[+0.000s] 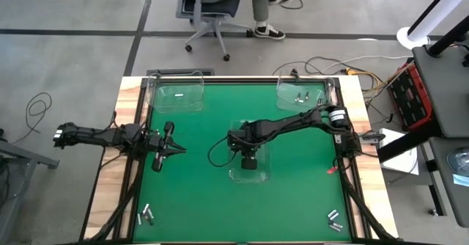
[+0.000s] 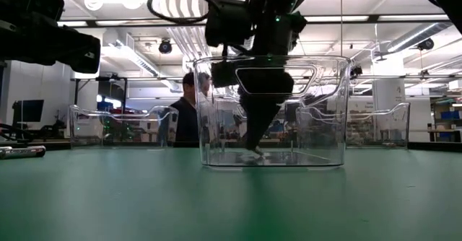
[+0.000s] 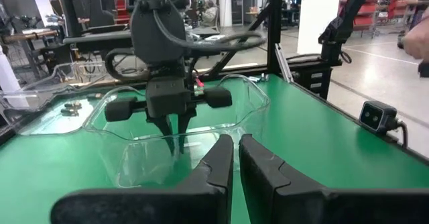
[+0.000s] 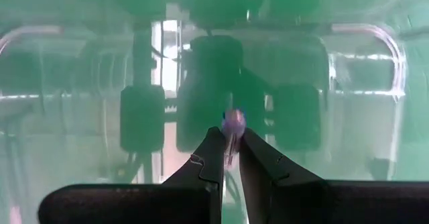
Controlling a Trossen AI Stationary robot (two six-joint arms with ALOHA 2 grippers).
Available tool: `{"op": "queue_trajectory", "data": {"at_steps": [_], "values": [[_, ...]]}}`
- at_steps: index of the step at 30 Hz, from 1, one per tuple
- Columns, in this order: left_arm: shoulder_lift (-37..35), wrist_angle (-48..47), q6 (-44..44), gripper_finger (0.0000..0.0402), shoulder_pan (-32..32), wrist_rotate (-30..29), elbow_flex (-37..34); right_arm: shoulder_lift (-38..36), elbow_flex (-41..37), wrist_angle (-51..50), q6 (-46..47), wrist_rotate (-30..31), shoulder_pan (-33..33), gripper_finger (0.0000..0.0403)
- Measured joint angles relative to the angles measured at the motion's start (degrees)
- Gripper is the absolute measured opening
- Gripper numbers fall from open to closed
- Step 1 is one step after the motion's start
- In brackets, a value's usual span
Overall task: Sort batteries
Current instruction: Put the white battery into the bottom transparent bin
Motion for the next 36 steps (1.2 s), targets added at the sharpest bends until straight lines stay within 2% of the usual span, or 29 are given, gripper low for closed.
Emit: {"op": "queue_trajectory", "data": {"at_steps": [6, 8, 11, 14, 17, 25, 28, 31, 34, 36], "values": [[0.02, 3.86, -9.2, 0.0007, 0.0, -0.02, -0.07, 0.83, -0.13, 0.14, 0.0, -0.05, 0.0, 0.0022], [0.01, 7.17, -10.19, 0.0007, 0.0, -0.02, -0.07, 0.96, -0.11, 0.21, -0.08, -0.07, 0.0, 0.0022], [-0.02, 14.09, -16.71, 0.0007, 0.0, 0.0, -0.07, 0.71, -0.15, 0.32, 0.24, 0.07, 0.0, 0.0035], [-0.02, 21.0, -23.18, 0.0007, 0.0, 0.0, -0.07, -0.11, -0.25, 0.09, 1.11, 0.7, 0.0, 0.0066], [-0.02, 25.69, -24.41, 0.0007, 0.0, 0.0, -0.04, -1.4, 0.68, -0.98, 1.42, 1.22, 0.0, 0.0106], [-0.01, 26.42, -25.27, 0.0007, 0.0, 0.05, -0.04, -6.46, 8.23, -10.7, 7.81, 1.61, 0.96, 0.0196], [0.0, 26.26, -25.86, 0.0007, 0.0, 0.07, -0.04, -11.07, 11.85, -15.73, 12.84, 3.16, 4.08, 0.0212], [0.47, 26.1, -23.16, 0.0007, 0.0, 0.05, -0.04, -15.8, 12.5, -20.96, 18.09, 8.5, 9.96, 0.0215], [1.36, 26.35, -22.38, 0.0007, -0.01, 0.07, -0.04, -19.68, 10.09, -24.95, 26.07, 12.92, 17.37, 0.0214], [1.98, 26.09, -24.27, 0.0007, -0.11, 0.55, -0.04, -21.62, 6.66, -25.69, 33.57, 13.22, 22.28, 0.0213]]}}
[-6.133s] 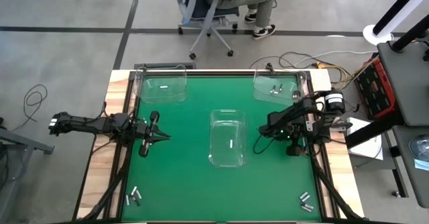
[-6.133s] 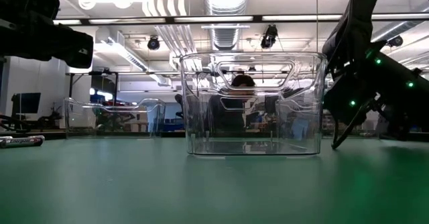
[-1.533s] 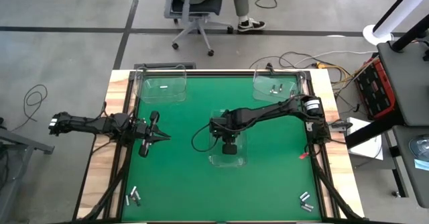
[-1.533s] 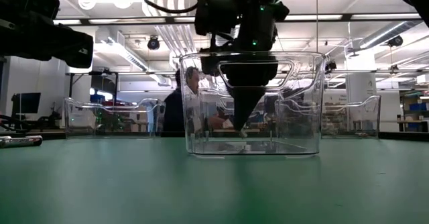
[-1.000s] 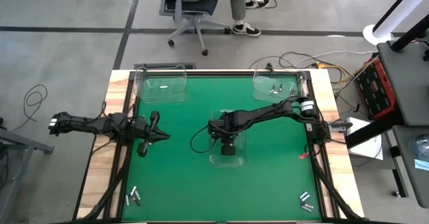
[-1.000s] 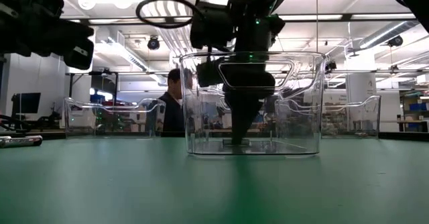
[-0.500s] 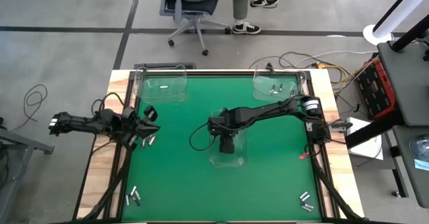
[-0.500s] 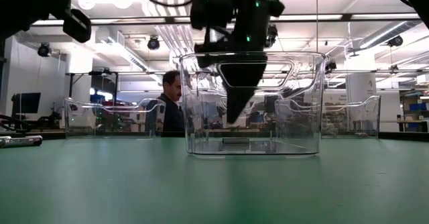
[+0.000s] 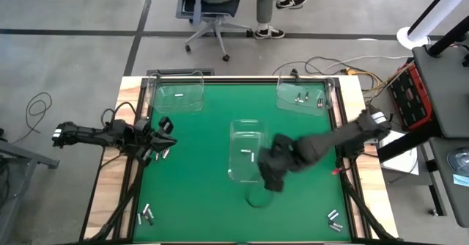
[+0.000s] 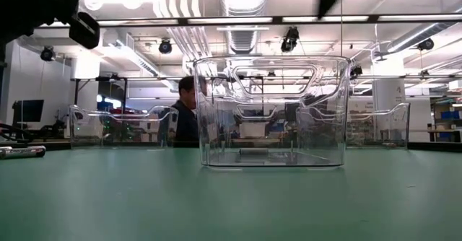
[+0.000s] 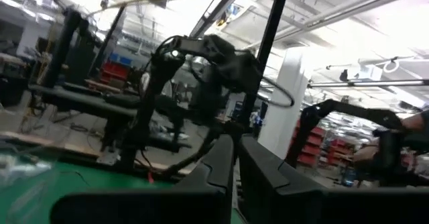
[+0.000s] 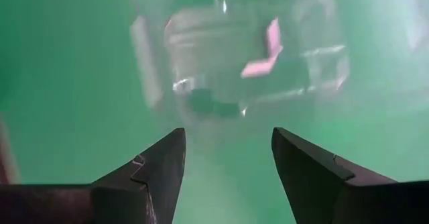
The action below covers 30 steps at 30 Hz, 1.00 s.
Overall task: Sort batteries
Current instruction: Put the white battery into the bottom transparent bin
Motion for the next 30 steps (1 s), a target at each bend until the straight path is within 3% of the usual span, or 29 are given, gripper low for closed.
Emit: {"op": "queue_trajectory", "data": {"at_steps": [4, 7, 10, 13, 21, 30], "values": [[2.11, 0.22, -1.94, 0.0007, 0.0, -0.03, 0.02, -0.8, -8.03, 0.71, 24.83, -3.73, 9.03, 0.0217], [3.72, 0.73, -4.57, 0.0007, 0.0, -0.33, 0.02, -0.36, -13.84, 1.2, 43.9, -14.85, 13.94, 0.0234], [5.43, 3.64, -6.48, 0.0007, 0.0, -0.47, 0.02, 0.4, -18.78, 4.01, 54.48, -25.87, 17.82, 0.0261], [6.97, 9.82, -6.52, 0.0007, 0.02, -0.57, 0.02, 0.28, -22.73, 6.41, 63.08, -29.58, 20.7, 0.029], [9.77, 19.19, -8.24, 0.0007, 0.0, -0.57, 0.06, -0.88, -35.34, 22.36, 64.62, -38.8, 21.74, 0.0342], [11.81, 19.4, -15.09, 0.0007, 0.0, -0.53, 0.09, -4.45, -43.42, 26.62, 62.23, -45.55, 23.11, 0.0337]]}}
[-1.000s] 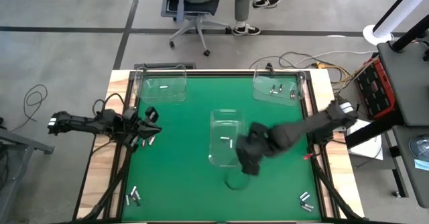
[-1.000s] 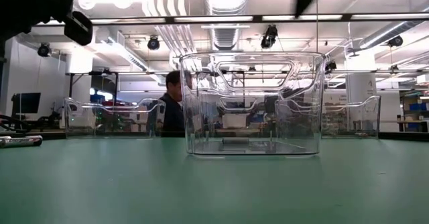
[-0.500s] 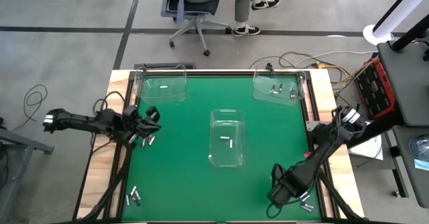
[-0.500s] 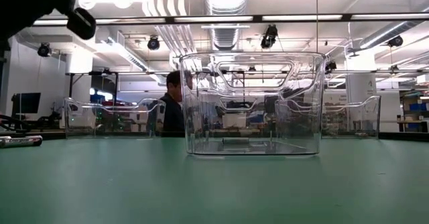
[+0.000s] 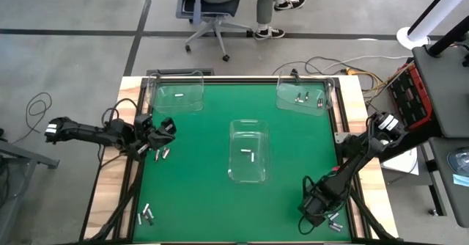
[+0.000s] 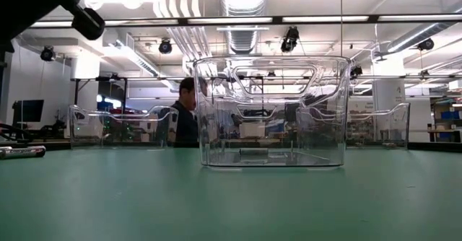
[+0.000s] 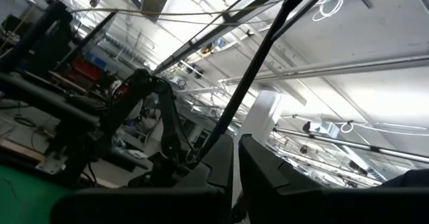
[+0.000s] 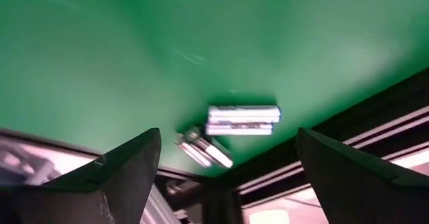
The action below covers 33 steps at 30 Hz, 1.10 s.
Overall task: Sort batteries
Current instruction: Put the white battery into the bottom transparent bin
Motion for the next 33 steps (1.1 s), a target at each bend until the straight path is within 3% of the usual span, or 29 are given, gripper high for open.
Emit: {"op": "queue_trajectory", "data": {"at_steps": [9, 21, 33], "values": [[1.99, 0.13, 0.0, 0.0007, 0.0, -0.26, 0.0, -3.68, -7.84, 10.7, 2.08, -1.33, 0.03, 0.032], [3.59, 0.59, 0.42, 0.0007, 0.0, -2.73, -0.01, -2.92, -11.81, 16.39, 2.9, -5.14, 0.13, 0.0317], [4.65, 0.78, 0.46, 0.0007, 0.0, -3.08, 0.0, -0.11, -12.35, 17.93, 3.76, -6.84, 0.03, 0.0255]]}}
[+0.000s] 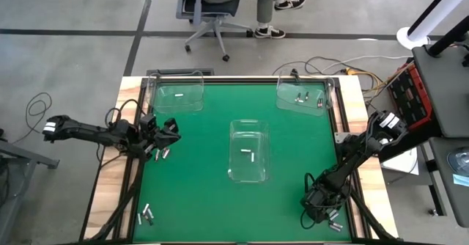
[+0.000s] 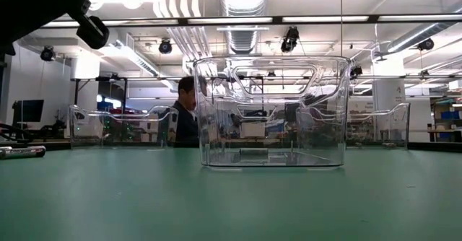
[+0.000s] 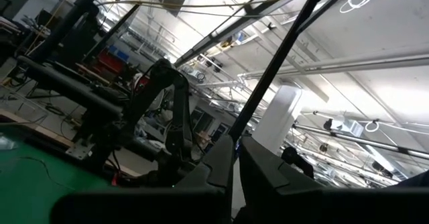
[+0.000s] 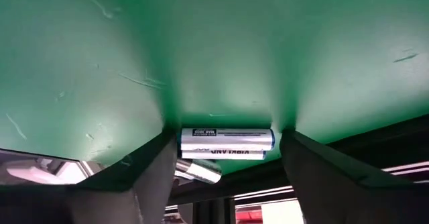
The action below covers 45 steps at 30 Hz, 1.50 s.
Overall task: Sort batteries
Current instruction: Put the white battery into the bottom transparent bin
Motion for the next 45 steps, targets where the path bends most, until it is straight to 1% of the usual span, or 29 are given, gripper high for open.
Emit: {"op": "queue_trajectory", "data": {"at_steps": [8, 12, 16, 19, 24, 26, 27, 31, 33, 36, 38, 40, 43, 45], "values": [[0.34, 0.3, 0.0, 0.0007, 0.0, -0.04, 0.0, 0.06, -0.04, 0.03, 1.01, 0.56, 0.0, 0.0209], [0.34, 0.3, 0.0, 0.0007, 0.0, -0.09, -0.02, 0.09, -0.07, -0.11, 1.03, 0.85, -0.04, 0.0198], [0.32, 0.54, 0.02, 0.0007, 0.0, -0.11, -0.02, -0.53, 0.24, -1.19, 0.93, 1.46, -0.04, 0.0196], [0.31, 1.39, 0.02, 0.0007, 0.0, -0.49, -0.02, -1.39, 1.91, -5.35, -0.18, 3.23, -0.37, 0.0198], [0.32, 1.48, 1.01, 0.0007, 0.0, -0.55, -0.02, -5.26, 7.43, -17.44, -5.38, 5.15, -3.16, 0.0193], [0.4, 1.5, 1.05, 0.0007, 0.0, -0.55, -0.02, -7.85, 10.53, -23.79, -7.28, 8.42, -5.27, 0.0194], [0.4, 1.48, 1.05, 0.0007, 0.0, -0.56, -0.02, -9.17, 12.28, -26.58, -8.26, 11.27, -6.76, 0.0195], [0.4, 1.49, 1.09, 0.0007, 0.07, -1.65, -0.02, -14.56, 21.28, -34.72, -12.16, 25.5, -13.78, 0.0196], [0.42, 1.48, 1.53, 0.0007, 0.07, -2.08, -0.02, -16.32, 25.45, -35.8, -17.17, 32.82, -17.7, 0.0194], [0.7, 1.42, 3.12, 0.0007, 0.07, -2.98, -0.02, -16.69, 31.63, -35.18, -29.91, 39.22, -24.07, 0.0193], [0.94, 1.43, 4.0, 0.0007, 0.07, -3.98, -0.02, -15.33, 35.51, -35.23, -38.79, 41.19, -28.11, 0.0193], [1.13, 1.37, 4.07, 0.0007, 0.07, -5.22, -0.02, -12.67, 39.09, -35.0, -47.59, 41.42, -31.75, 0.0193], [1.43, 1.41, 4.04, 0.0007, 0.07, -6.03, -0.02, -6.63, 43.78, -33.43, -61.38, 41.53, -35.33, 0.0193], [1.47, 1.55, 3.41, 0.0007, 0.07, -6.03, -0.02, -2.05, 46.64, -32.24, -70.78, 42.37, -36.45, 0.0193]]}}
